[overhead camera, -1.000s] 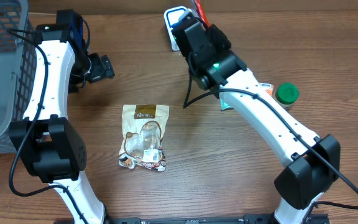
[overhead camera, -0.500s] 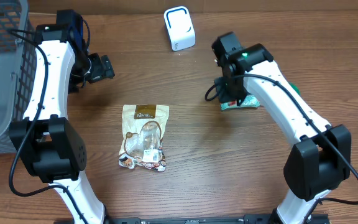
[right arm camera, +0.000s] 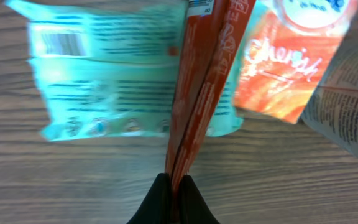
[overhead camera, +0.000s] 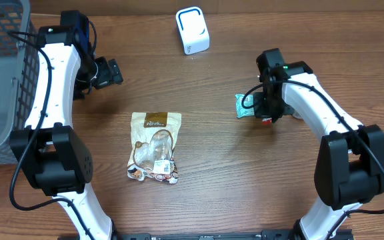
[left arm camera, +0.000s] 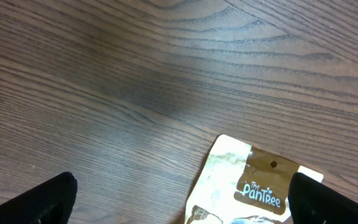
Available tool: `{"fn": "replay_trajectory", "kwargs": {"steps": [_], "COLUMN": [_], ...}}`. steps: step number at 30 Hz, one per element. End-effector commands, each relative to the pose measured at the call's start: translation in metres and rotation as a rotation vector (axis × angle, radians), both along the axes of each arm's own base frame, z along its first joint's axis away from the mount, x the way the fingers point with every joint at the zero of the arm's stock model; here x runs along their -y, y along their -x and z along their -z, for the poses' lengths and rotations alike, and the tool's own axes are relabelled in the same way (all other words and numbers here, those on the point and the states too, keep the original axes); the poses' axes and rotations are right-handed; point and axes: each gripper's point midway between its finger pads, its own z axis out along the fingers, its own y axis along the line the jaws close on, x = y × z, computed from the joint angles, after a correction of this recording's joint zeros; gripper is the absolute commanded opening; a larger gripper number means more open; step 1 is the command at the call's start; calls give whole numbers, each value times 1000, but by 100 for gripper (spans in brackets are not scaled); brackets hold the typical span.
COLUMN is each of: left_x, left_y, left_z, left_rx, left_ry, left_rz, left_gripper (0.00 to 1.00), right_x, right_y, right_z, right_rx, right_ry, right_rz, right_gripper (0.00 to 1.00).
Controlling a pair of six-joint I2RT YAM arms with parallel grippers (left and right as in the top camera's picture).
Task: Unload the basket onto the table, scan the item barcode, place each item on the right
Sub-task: 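Move the red sticks right and set them beside the wipes pack, then release the sticks and move the right gripper to the PanTree bag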
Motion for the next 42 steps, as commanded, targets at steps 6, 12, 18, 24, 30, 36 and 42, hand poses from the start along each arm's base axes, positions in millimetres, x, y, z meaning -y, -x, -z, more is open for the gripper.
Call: {"fn": "replay_trajectory", "kwargs": {"steps": [6,12,18,24,30,36,42], "left_x": [-2,-2,-2,-2,-2,-2,-2], "left_y": [1,1,1,1,1,1,1], "left_z": [2,2,2,2,2,2,2], "left_rx": [-7,-7,-7,-7,-7,-7,-7], "left_ry": [-8,-8,-8,-8,-8,-8,-8], "left_rz": [19,19,19,19,19,19,19], "left_gripper": [100,100,100,99,100,100,100], "right_x": [3,2,2,-1,-27,-94,-180], "right_y": [3,0,0,-8,-18,-12,6], "right_z": [12,12,12,7,-26,-38,-51], "right_rx": [-5,9,9,38,76,75,80], "right_ry": [-8,-12,-11,-19,-65,-257,-482], "right_rz": [16,16,15,14,-37,-149,-288], "right_gripper": [25,43,68,75,75,75,75]}}
